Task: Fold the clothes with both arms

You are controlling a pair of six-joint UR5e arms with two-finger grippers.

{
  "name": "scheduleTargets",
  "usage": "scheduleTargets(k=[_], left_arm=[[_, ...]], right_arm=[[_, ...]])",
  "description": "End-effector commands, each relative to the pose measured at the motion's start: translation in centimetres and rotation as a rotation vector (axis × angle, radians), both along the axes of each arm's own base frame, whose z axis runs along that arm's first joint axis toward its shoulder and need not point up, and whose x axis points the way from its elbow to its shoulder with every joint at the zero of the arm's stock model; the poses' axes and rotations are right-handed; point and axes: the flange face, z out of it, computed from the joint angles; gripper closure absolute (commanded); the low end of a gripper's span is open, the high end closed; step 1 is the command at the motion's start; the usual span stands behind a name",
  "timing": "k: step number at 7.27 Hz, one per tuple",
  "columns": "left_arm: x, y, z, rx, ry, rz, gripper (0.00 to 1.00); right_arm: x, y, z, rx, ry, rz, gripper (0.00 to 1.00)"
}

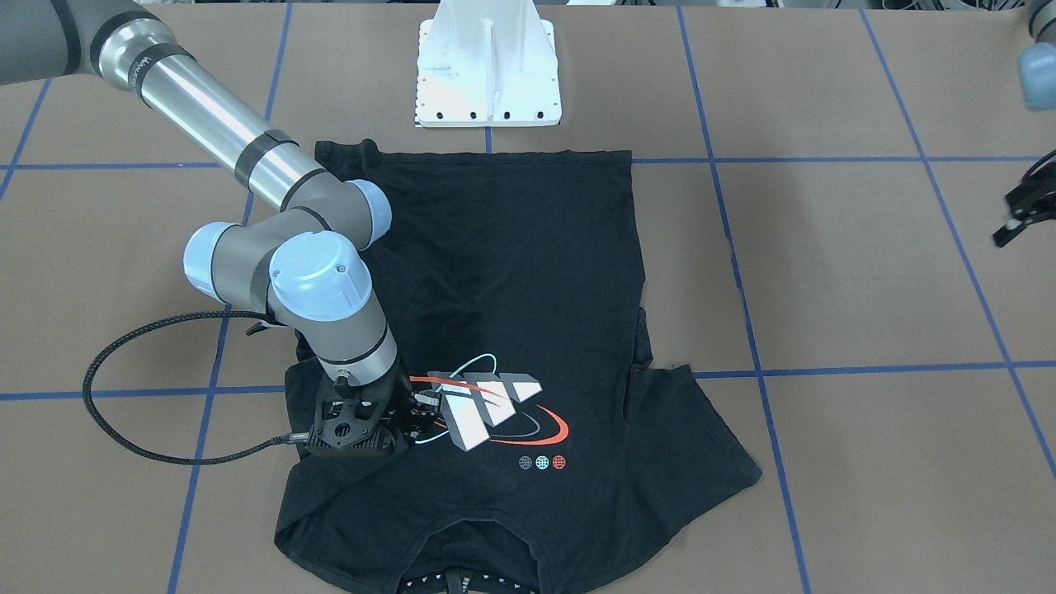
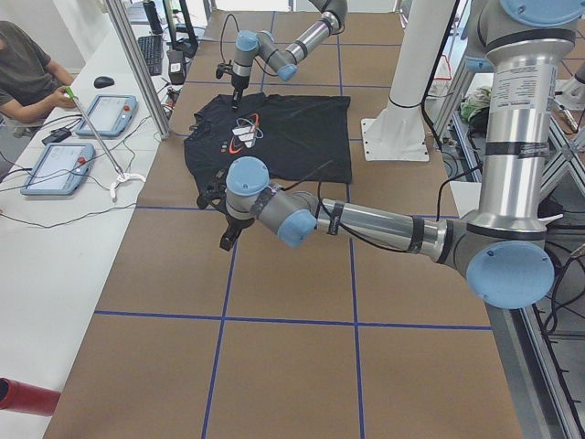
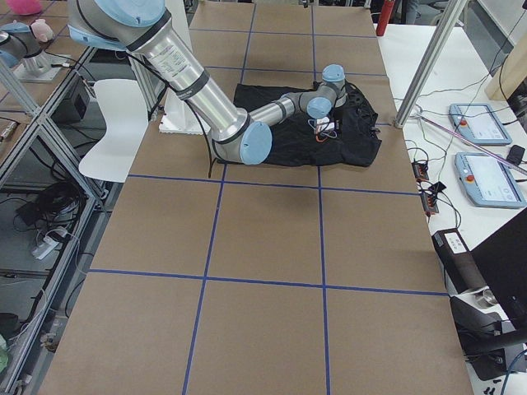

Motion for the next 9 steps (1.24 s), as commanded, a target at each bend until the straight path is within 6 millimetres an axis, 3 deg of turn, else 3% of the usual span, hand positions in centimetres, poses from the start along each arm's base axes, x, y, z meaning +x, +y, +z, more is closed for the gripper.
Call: scheduleTargets(k=[1,2,3,4,5,6,7,8,9], left_arm=[[10.9,-5.9,-8.4,-0.015,0.032,0.001,0.00],[16.2,-9.6,-11.0,-0.008,0.000,-0.022,0.01],[20.6,-12.1,-11.7,-0.019,-0.014,0.011,0.01],[24.2,-13.3,-9.3,0.006,0.000,0.046,0.03],[25.6,-15.0,-5.1,0.016,0.017,0.045,0.03],[27.0,-17.1,-4.2,-0.040,0.021,0.020,0.10],[27.7,-18.0,-4.3,-0.054,0.015,0.022,0.16],[28.2,-18.2,-3.3,-0.074,0.004,0.025,0.33],[28.5,-18.3,-2.6,-0.083,0.004,0.023,0.37]], right_arm=[[2.5,2.2,-2.2,-0.015,-0.082,-0.061,0.00],[5.5,4.8,-2.3,-0.059,-0.098,-0.103,0.00],[7.7,7.0,-1.8,-0.096,-0.110,-0.136,0.00],[10.1,9.9,0.1,-0.098,-0.117,-0.148,0.00],[12.1,12.1,1.4,-0.090,-0.122,-0.150,0.00],[13.4,13.3,2.5,-0.093,-0.120,-0.146,0.00],[14.5,14.4,3.2,-0.088,-0.119,-0.143,0.00],[14.7,14.6,3.5,-0.088,-0.114,-0.138,0.00],[14.8,14.7,3.3,-0.084,-0.118,-0.138,0.00]])
